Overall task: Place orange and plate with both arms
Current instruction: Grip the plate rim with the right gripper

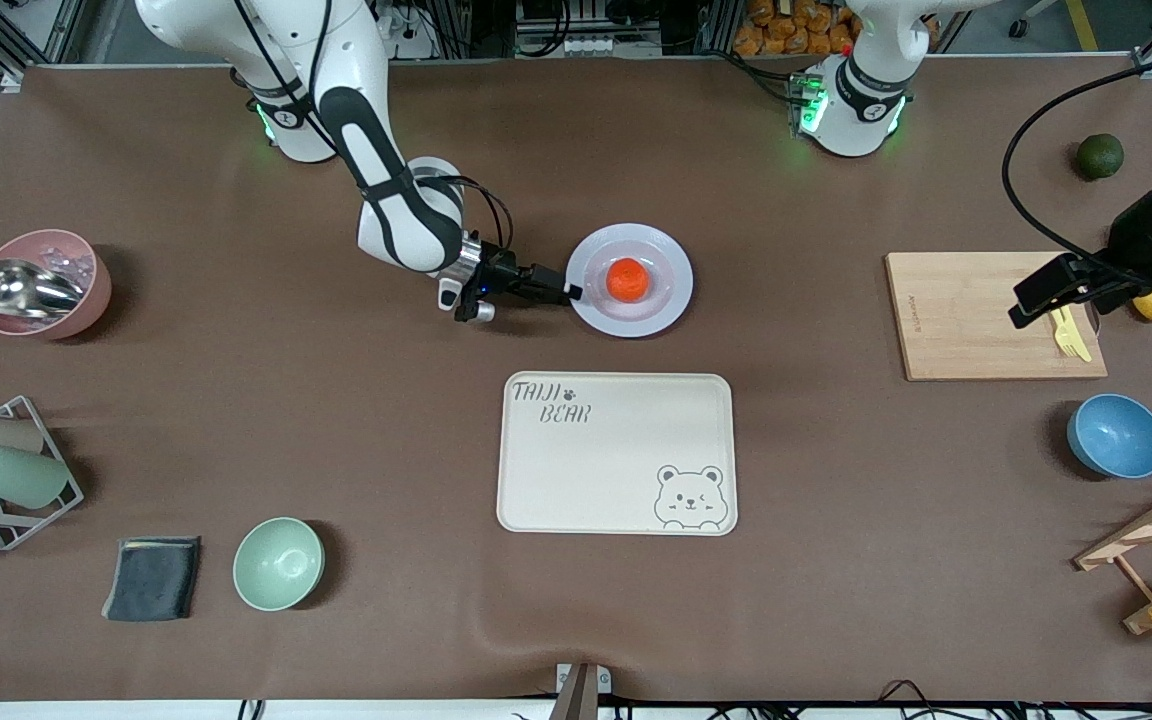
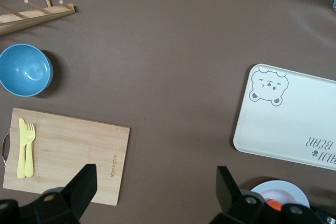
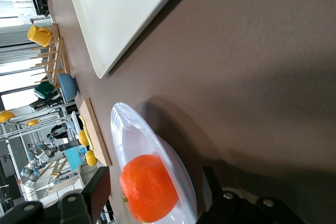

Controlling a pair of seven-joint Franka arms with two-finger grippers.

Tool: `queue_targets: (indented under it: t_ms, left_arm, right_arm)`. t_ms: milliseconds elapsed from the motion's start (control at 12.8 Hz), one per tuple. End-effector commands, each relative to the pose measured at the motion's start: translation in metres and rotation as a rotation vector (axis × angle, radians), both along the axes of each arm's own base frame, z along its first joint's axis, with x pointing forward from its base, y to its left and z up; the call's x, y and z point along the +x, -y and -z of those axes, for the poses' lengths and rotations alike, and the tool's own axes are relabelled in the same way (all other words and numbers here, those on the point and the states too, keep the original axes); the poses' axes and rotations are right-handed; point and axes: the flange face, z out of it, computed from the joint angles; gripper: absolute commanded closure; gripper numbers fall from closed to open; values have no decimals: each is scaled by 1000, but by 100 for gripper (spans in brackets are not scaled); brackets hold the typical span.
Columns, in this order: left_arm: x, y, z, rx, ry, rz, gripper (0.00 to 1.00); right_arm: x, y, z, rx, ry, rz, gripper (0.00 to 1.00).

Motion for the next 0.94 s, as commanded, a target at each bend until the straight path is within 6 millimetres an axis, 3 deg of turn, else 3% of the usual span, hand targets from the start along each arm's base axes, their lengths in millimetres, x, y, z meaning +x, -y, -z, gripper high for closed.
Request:
queue_targets:
  t_ms: [0, 469, 626, 704, 860]
  left_arm:
    - [-12, 1, -2, -5, -5, 22, 0]
    - [-11, 1, 0, -3, -11, 24, 0]
    - [-10, 0, 0, -4, -10, 24, 0]
    - [-10, 1, 1, -5, -11, 24, 0]
    - [-10, 0, 1, -4, -11, 24, 0]
  right_arm:
    - [-1, -8, 4, -3, 9, 22, 25]
    - [-12, -21, 9, 4, -5, 25, 37]
    - [-15, -22, 13, -10, 18, 27, 48]
    - [-17, -22, 17, -14, 35, 28, 58]
    - [-18, -23, 19, -19, 49, 24, 94]
